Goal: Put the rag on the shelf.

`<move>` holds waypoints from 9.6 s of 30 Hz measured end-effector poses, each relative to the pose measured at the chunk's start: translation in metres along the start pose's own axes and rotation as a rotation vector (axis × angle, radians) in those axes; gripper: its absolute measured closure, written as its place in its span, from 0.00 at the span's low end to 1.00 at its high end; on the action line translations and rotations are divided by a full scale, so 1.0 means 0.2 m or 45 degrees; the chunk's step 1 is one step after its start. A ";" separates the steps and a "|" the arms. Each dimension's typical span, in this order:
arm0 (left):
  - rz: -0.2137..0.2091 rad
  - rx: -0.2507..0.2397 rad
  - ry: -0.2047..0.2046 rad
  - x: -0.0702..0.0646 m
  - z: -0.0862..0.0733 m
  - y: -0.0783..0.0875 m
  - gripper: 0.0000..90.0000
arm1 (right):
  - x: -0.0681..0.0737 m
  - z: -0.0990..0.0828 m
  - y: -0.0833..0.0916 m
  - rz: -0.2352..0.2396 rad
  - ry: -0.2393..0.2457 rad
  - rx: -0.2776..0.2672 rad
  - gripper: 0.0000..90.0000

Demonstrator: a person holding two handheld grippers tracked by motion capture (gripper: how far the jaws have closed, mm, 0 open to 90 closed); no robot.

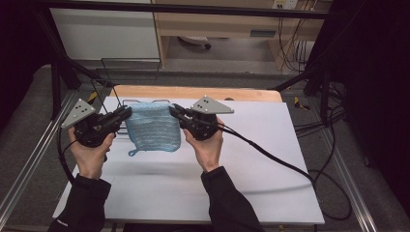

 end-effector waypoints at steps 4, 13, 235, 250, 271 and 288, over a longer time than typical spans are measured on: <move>0.015 -0.039 0.003 0.02 0.03 0.01 0.89 | 0.01 0.04 -0.03 0.000 0.016 -0.029 0.93; 0.055 -0.118 0.001 0.09 0.13 0.02 0.89 | 0.04 0.12 -0.11 -0.002 0.050 -0.076 0.93; 0.016 0.388 -0.179 0.50 0.22 -0.15 1.00 | 0.03 0.24 -0.55 0.223 0.077 0.168 0.65; 0.020 0.349 -0.172 0.51 0.17 -0.16 1.00 | -0.01 0.04 -0.56 0.207 0.055 0.347 1.00; 0.039 0.355 -0.102 0.46 0.18 -0.09 0.74 | -0.06 0.08 -0.45 0.159 0.072 0.263 0.65; 0.098 0.353 -0.123 0.40 0.20 0.01 0.49 | -0.25 0.07 -0.15 0.062 -0.015 0.294 0.20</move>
Point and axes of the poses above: each handheld gripper's, and its own axes: y roughly backward along the jaws, z roughly out of its top, x roughly to its left, the point moved 6 cm from there along -y, roughly forward along the jaws, and after that the axes turned 9 degrees about -x, right-handed, at the moved point
